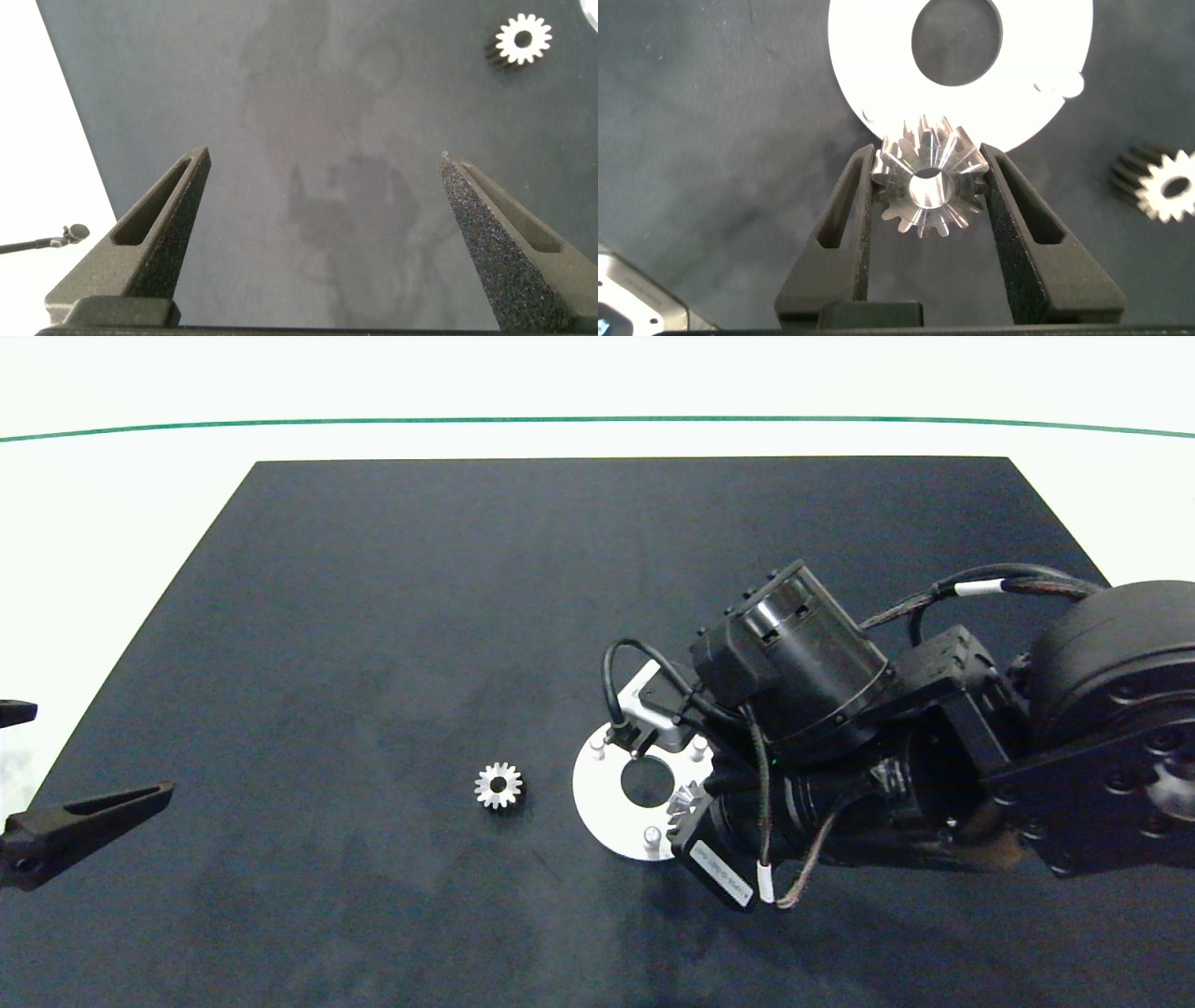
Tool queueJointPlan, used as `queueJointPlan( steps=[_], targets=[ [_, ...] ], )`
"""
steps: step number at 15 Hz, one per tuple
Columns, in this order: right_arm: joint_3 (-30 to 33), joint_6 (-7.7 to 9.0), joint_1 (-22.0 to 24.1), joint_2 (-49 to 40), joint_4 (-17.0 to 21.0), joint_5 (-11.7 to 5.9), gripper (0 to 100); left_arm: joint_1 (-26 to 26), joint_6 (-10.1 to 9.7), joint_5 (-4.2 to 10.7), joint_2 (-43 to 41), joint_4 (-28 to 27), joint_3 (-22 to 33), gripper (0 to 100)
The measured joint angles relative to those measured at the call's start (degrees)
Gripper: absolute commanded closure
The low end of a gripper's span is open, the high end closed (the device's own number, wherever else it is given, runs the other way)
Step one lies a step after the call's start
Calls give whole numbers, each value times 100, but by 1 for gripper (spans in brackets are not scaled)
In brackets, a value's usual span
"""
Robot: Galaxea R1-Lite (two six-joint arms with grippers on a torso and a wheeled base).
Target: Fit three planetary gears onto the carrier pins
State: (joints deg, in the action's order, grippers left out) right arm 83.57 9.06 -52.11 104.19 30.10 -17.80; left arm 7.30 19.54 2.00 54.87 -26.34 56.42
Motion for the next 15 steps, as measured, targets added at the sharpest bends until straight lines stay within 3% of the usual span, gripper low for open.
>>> queueJointPlan(
  steps=[4,7,15],
  targets=[
    [397,11,-129,344,269,-35,100,-26,2,0,-2,2,6,0],
    [485,6,-185,479,280,-133,100,-28,2,-7,-2,2,6,0],
    [522,-9,-243,680,243,-144,100,-30,2,-11,1,2,9,0]
  ],
)
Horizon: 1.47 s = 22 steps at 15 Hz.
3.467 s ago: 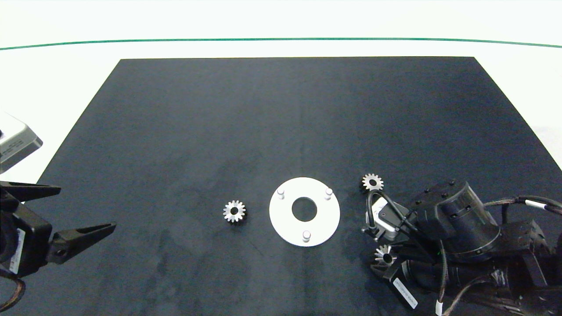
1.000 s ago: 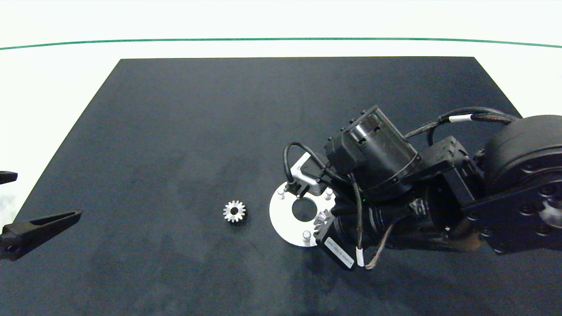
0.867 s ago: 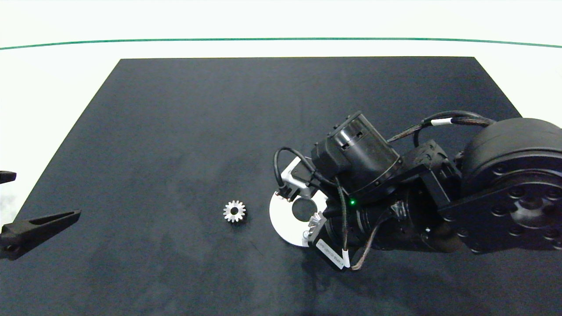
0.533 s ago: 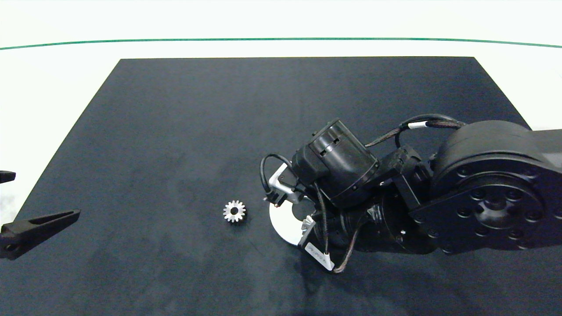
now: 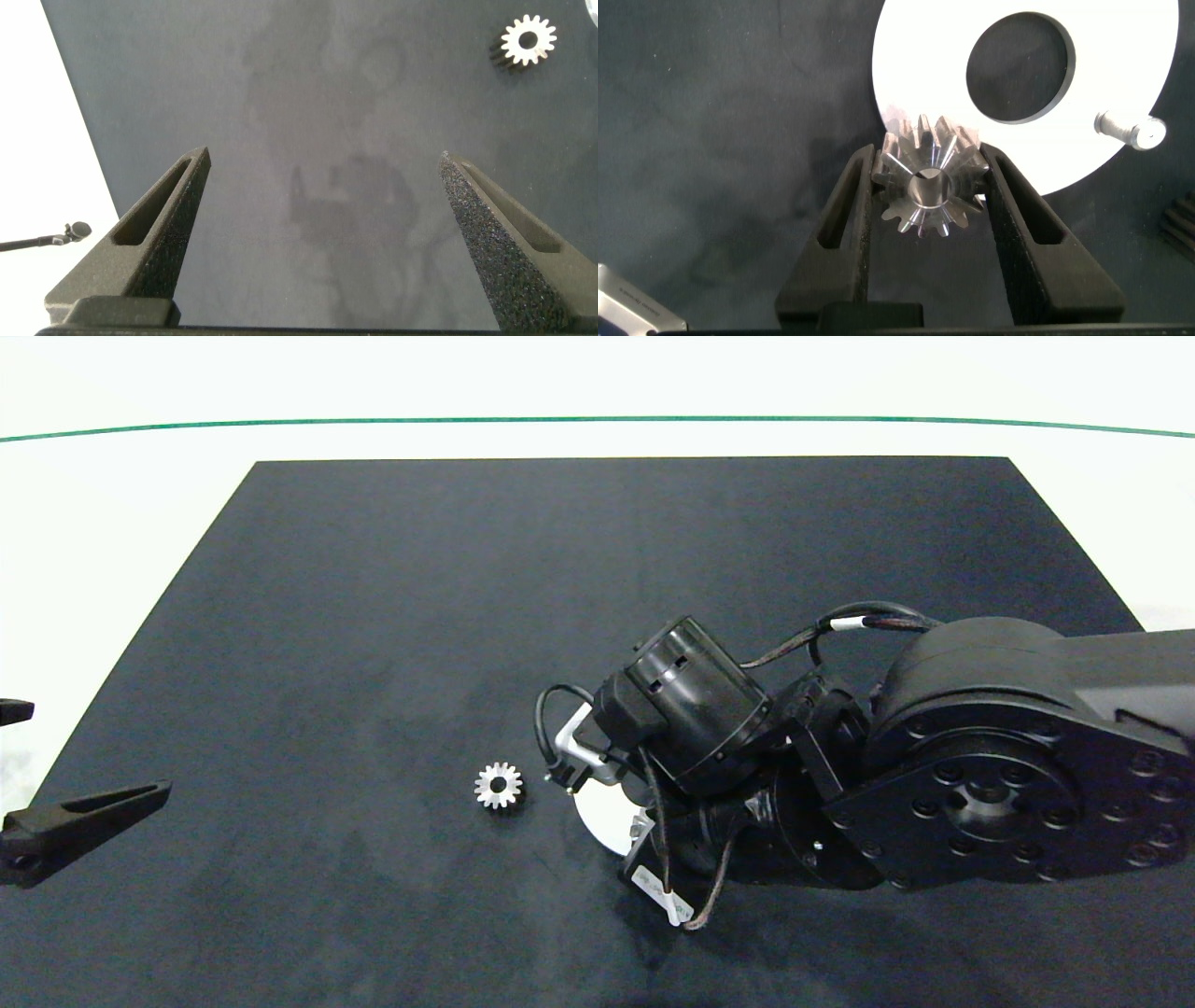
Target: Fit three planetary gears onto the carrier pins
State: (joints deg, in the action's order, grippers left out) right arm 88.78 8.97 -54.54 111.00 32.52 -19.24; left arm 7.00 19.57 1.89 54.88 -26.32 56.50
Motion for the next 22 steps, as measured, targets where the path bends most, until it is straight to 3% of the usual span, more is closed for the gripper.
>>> queueJointPlan(
  steps=[17,18,22],
  targets=[
    [77,1,13,96,-9,-2,100,-4,0,1,5,2,0,0],
    [72,4,20,107,-6,-2,0,-4,0,1,5,2,0,0],
    [66,1,27,127,-2,-7,0,-6,2,1,5,2,0,0]
  ],
)
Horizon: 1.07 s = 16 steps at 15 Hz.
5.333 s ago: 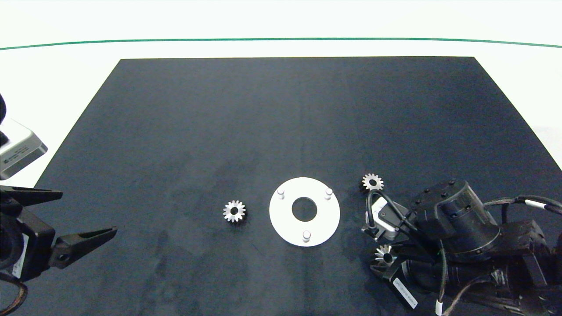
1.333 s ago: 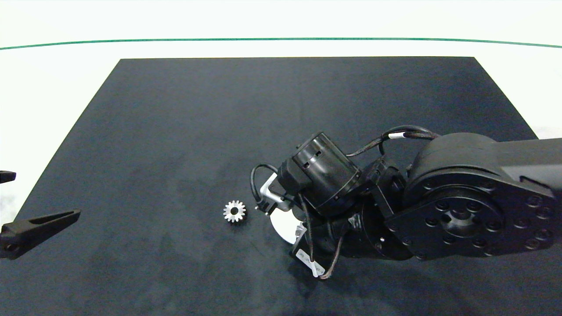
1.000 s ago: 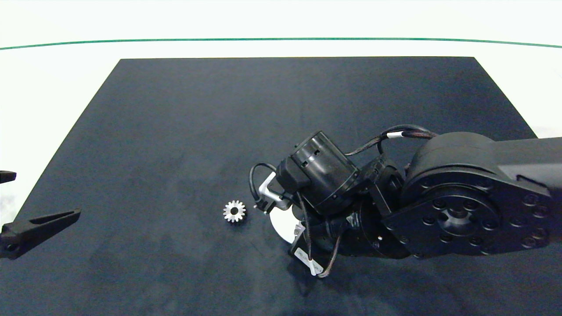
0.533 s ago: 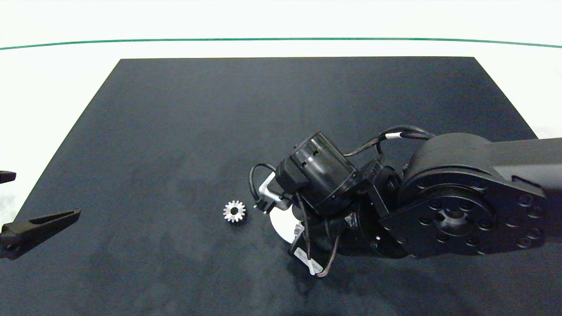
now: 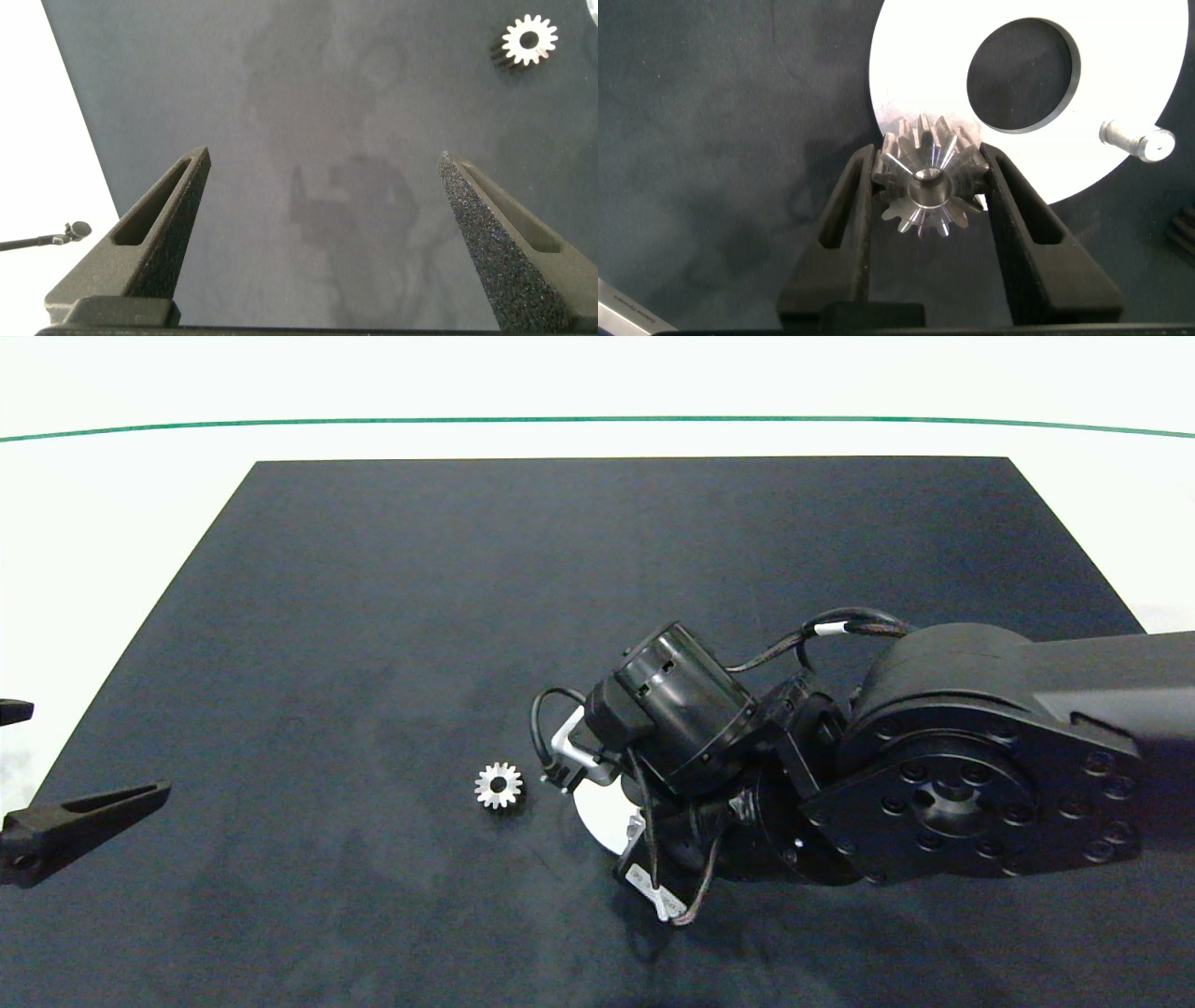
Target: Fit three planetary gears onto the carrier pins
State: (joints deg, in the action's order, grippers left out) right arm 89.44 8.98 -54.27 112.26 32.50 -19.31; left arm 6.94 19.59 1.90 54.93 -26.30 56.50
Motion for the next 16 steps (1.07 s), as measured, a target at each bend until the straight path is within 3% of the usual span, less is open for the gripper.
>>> queueJointPlan(
  steps=[8,11,13,15,16],
  targets=[
    [20,-9,0,-185,49,5,0,-2,0,-1,-11,-2,30,0],
    [-26,-12,185,-728,368,5,0,2,-2,-4,-55,-7,79,0],
    [-74,-17,455,-1273,614,0,0,4,-2,-6,-68,-9,85,0],
    [-122,5,1095,-1762,718,21,0,13,-2,-9,-77,-27,85,0],
    [-129,40,1445,-1893,729,115,0,15,-2,-11,-77,-46,83,0]
  ],
)
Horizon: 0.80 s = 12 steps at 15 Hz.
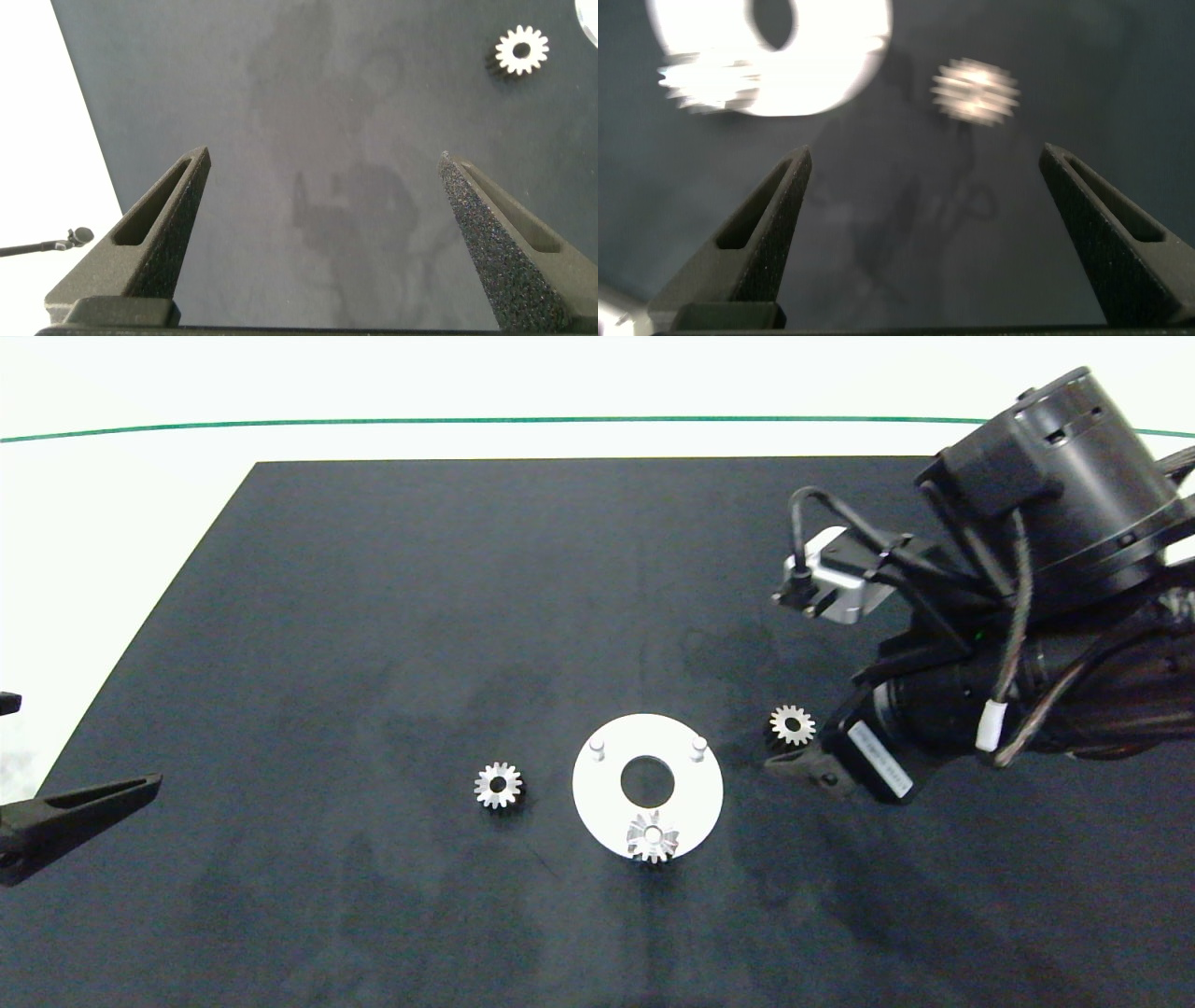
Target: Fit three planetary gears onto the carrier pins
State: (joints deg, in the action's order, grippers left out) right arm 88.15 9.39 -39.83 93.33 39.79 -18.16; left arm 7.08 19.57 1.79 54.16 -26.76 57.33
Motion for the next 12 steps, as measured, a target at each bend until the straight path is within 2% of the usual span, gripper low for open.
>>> queueJointPlan(
  steps=[2,4,12],
  targets=[
    [35,45,574,-55,0,307,0,9,0,2,0,-20,-4,0],
    [123,39,808,154,-13,425,0,16,0,2,0,-24,-4,0],
    [236,-40,946,1086,-211,478,3,-4,0,2,-9,-17,16,0]
  ],
)
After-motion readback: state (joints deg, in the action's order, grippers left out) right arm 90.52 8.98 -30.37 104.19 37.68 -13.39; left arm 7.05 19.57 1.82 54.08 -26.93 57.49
